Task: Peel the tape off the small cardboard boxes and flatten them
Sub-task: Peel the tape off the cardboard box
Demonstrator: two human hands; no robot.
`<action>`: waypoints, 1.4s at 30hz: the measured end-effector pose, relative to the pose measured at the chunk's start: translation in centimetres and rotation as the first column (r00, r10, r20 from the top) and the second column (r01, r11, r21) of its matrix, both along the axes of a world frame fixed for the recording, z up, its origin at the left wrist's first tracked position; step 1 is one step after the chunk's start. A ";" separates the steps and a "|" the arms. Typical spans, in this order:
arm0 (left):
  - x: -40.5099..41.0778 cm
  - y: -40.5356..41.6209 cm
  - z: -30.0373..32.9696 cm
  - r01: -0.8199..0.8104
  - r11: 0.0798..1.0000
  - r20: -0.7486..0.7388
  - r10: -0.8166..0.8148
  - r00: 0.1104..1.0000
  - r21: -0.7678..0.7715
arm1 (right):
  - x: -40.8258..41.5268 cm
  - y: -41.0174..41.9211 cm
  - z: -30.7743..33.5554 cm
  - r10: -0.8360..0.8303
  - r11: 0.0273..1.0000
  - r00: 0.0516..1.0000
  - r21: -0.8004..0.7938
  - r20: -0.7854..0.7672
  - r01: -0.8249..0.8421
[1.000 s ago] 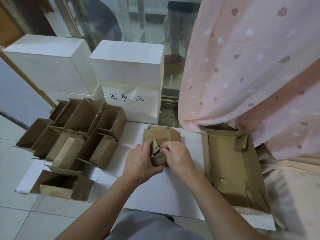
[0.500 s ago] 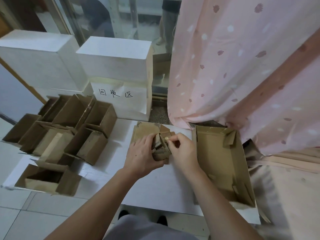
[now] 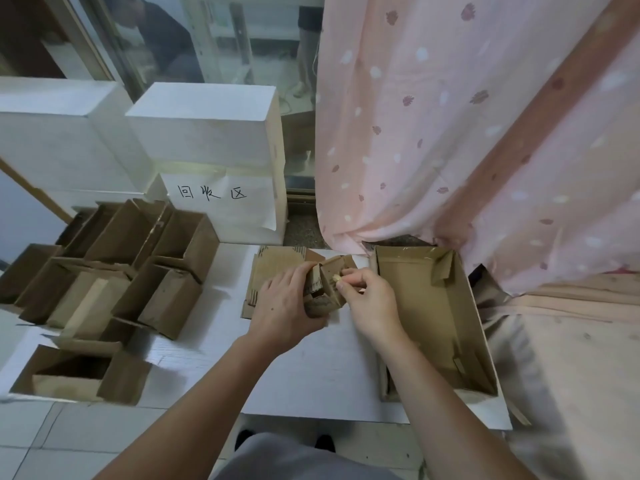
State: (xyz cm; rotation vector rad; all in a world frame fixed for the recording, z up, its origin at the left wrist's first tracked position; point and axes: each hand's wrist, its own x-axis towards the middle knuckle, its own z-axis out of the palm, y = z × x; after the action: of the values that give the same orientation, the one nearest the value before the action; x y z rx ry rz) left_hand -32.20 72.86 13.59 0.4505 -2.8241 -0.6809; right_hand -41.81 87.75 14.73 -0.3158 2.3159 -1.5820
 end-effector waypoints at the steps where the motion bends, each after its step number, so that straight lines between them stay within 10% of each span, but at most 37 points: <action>1: 0.0 0.1 0.0 0.012 1.000 0.004 -0.012 1.000 -0.011 | 0.1 0.2 -0.1 -0.022 1.000 1.000 0.008 -0.013 0.022; 15: -0.8 2.5 0.0 0.092 0.996 -0.011 -0.092 0.996 0.004 | 0.7 3.7 -1.7 -0.080 0.995 0.898 0.022 -0.432 0.099; 29: 0.3 2.2 -1.6 0.075 0.996 -0.039 -0.074 0.997 0.039 | -0.3 4.4 -1.4 0.010 0.999 0.999 -0.039 0.039 -0.008; 42: 1.2 1.9 -0.7 0.006 0.997 -0.013 -0.005 1.000 0.078 | -0.1 3.5 -1.1 0.106 0.994 0.994 -0.018 0.003 -0.106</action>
State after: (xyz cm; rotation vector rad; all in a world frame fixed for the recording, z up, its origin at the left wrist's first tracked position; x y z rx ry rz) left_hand -31.02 74.71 12.93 0.4499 -2.7952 -0.7939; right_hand -41.93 91.29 13.61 -0.4319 2.2439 -1.5516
